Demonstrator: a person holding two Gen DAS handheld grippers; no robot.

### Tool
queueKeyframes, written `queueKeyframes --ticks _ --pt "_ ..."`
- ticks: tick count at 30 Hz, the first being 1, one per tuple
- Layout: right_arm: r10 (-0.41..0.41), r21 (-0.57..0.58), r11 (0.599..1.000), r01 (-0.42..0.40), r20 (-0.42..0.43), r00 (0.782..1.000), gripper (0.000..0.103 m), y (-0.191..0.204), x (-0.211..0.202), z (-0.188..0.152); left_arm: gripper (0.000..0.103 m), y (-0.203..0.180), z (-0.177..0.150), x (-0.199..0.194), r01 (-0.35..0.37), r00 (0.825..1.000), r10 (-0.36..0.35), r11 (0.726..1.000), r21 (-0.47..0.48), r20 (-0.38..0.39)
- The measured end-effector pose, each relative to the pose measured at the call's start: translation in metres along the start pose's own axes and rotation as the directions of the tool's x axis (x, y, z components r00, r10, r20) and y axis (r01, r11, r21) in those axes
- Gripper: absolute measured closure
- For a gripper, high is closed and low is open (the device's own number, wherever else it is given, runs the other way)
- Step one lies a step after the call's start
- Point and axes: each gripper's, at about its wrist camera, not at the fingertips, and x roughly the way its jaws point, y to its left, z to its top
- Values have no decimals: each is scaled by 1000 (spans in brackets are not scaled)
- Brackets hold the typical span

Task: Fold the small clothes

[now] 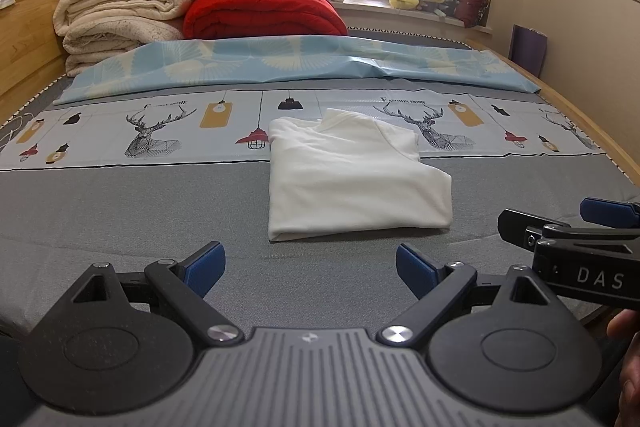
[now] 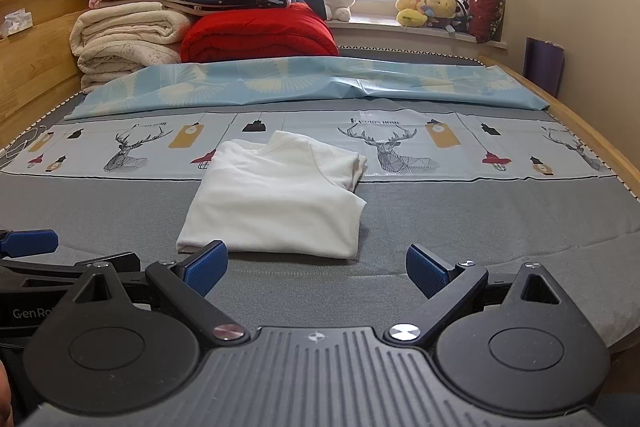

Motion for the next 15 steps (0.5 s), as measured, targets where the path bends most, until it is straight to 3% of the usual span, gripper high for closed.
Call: queueKeyframes --ticks 15 --pt "2 0 1000 -2 0 1000 7 -1 0 0 8 -1 -1 0 2 1000 -2 1000 0 1"
